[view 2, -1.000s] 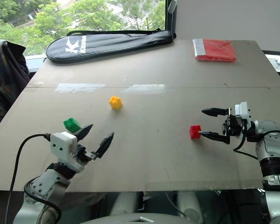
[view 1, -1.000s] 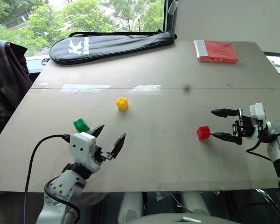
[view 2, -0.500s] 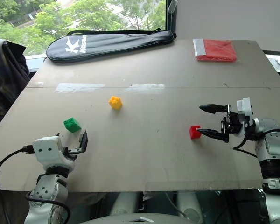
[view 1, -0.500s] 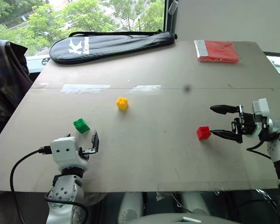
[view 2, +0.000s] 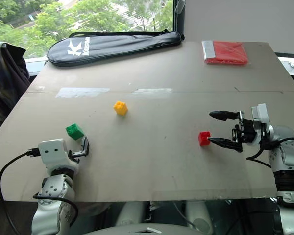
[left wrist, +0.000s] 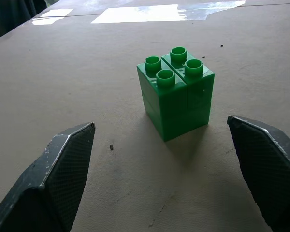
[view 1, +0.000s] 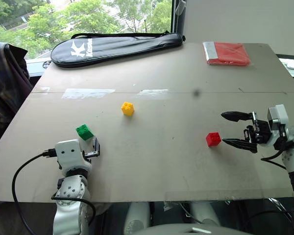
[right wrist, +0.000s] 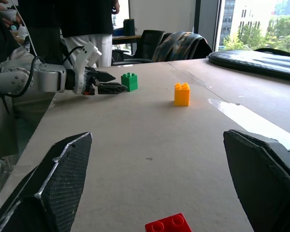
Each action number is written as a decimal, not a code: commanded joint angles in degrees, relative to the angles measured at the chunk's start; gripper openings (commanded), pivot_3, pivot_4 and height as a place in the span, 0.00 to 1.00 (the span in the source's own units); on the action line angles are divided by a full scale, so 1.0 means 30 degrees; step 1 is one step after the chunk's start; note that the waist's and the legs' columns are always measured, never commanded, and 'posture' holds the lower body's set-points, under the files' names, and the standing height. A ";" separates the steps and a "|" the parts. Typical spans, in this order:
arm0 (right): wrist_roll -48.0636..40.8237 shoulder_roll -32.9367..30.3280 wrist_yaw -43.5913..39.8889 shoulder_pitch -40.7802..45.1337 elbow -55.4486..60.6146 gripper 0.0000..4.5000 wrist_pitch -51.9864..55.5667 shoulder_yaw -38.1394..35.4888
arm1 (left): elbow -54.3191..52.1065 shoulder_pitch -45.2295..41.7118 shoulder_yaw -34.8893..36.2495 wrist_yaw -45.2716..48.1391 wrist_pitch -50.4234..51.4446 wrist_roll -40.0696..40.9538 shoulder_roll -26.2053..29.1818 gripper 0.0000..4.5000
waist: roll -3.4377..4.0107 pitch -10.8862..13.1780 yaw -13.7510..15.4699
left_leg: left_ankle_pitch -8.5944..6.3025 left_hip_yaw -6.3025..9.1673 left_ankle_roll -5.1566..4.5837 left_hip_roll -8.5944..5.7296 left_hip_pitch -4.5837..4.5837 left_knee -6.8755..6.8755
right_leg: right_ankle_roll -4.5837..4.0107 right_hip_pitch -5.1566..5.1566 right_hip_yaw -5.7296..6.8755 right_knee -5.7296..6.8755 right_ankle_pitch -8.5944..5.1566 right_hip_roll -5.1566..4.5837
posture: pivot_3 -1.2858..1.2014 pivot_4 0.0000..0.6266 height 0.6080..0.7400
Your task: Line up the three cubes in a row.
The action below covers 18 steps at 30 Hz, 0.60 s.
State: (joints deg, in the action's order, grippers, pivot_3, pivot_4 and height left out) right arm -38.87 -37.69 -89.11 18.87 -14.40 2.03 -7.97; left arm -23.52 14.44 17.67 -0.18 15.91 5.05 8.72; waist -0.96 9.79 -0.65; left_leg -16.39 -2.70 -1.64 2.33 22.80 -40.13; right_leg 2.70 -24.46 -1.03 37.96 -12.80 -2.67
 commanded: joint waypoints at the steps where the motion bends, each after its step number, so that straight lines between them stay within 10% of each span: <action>1: -0.0618 -0.0044 -0.1060 -0.0032 0.0803 0.99 -0.0407 -0.0536 | 0.0264 -0.0623 0.0109 -0.0247 0.0091 -0.0220 0.0143 1.00 | 0.0000 0.0000 0.0010 | 0.0000 -0.0001 0.0000 0.0000 0.0001 0.0000 | 0.0000 0.0000 0.0000 -0.0001 0.0000 0.0000 | 0.52 0.24 0.76; 8: -0.0795 -0.0183 -0.1128 -0.0154 0.0906 0.99 -0.0574 -0.0444 | 0.0597 -0.1335 -0.0394 -0.0510 0.0331 -0.0548 -0.0198 1.00 | -0.0003 -0.0001 0.0014 | 0.0000 0.0001 0.0000 0.0000 0.0003 0.0000 | 0.0040 0.0000 0.0000 -0.0003 0.0024 -0.0002 | 0.52 0.24 0.76; 16: -0.0785 -0.0153 -0.1128 -0.0181 0.0875 1.00 -0.0576 -0.0444 | 0.0664 -0.2294 -0.0250 -0.1548 0.1884 -0.0583 -0.0600 0.28 | 0.0002 -0.0004 0.0032 | 0.0000 0.0007 0.0000 -0.0001 -0.0003 0.0000 | 0.0040 0.0001 0.0003 0.0007 0.0025 -0.0001 | 0.52 0.24 0.76; 18: -0.0714 -0.0102 -0.1108 -0.0100 0.0893 1.00 -0.0515 -0.0457 | 0.0611 -0.2446 -0.0272 -0.1624 0.2240 -0.0653 -0.0502 0.27 | 0.0002 -0.0004 0.0030 | 0.0001 0.0004 0.0001 -0.0002 -0.0003 0.0000 | 0.0040 0.0003 0.0009 0.0008 0.0025 0.0001 | 0.52 0.24 0.76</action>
State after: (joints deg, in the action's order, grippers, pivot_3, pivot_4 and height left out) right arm -40.34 -37.68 -89.67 18.17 -13.64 1.01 -7.94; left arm -20.81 7.30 16.39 -4.28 21.62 3.93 6.81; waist -0.96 9.78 -0.56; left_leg -16.39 -2.68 -1.64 2.33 22.79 -40.13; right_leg 2.81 -24.45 -1.01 37.99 -12.73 -2.67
